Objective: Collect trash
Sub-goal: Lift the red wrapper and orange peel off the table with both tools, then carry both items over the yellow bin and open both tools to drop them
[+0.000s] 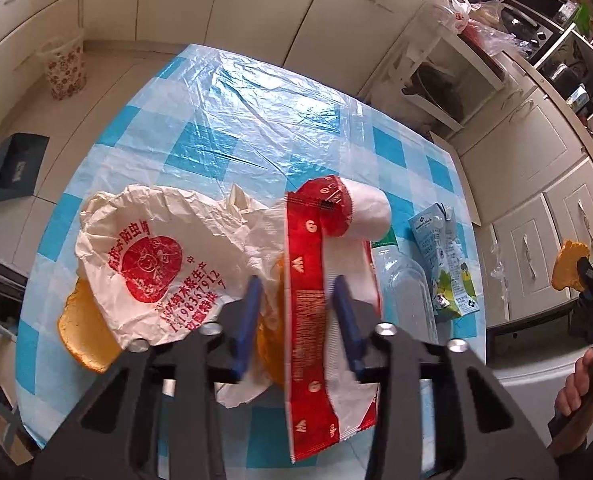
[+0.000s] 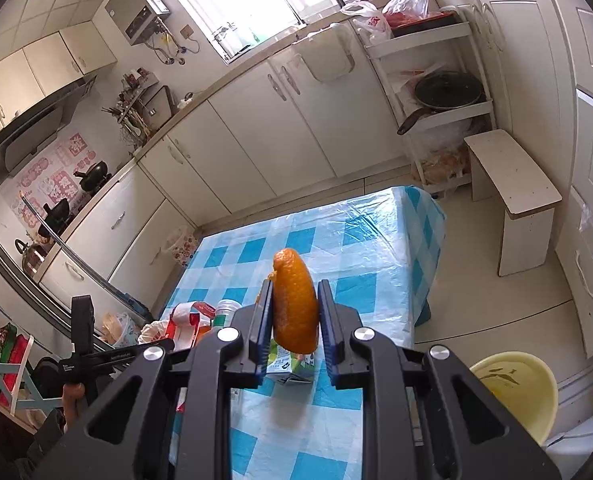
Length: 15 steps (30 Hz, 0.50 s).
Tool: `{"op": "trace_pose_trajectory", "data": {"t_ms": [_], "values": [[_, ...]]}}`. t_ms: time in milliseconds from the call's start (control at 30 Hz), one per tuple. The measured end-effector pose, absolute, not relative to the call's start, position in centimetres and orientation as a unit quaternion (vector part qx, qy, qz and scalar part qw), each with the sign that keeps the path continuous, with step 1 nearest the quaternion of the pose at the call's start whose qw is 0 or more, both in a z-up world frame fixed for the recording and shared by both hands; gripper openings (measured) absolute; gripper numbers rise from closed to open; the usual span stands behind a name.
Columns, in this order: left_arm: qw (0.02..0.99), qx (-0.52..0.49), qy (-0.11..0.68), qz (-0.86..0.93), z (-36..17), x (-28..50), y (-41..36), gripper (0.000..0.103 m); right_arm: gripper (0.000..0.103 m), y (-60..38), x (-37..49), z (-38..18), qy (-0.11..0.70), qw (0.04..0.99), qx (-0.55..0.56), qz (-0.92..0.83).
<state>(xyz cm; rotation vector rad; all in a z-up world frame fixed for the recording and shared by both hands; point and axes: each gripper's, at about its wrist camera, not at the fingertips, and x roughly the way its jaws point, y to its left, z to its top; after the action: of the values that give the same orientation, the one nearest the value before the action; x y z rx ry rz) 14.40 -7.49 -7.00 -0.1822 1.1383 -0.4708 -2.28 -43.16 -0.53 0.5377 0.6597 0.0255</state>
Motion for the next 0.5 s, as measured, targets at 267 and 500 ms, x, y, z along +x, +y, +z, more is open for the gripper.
{"op": "trace_pose_trajectory", "data": {"t_ms": [267,500], "values": [[0.829,-0.082,0.486,-0.262,-3.5,12.3,-7.8,0.000,0.023,-43.8,-3.0,-0.9,0.323,0.909,0.263,-0.003],[0.826,-0.097,0.427,-0.354,2.0,7.5,-10.5,0.000,0.023,-46.4,-5.0,-1.2,0.321,0.904,0.279,-0.048]]}}
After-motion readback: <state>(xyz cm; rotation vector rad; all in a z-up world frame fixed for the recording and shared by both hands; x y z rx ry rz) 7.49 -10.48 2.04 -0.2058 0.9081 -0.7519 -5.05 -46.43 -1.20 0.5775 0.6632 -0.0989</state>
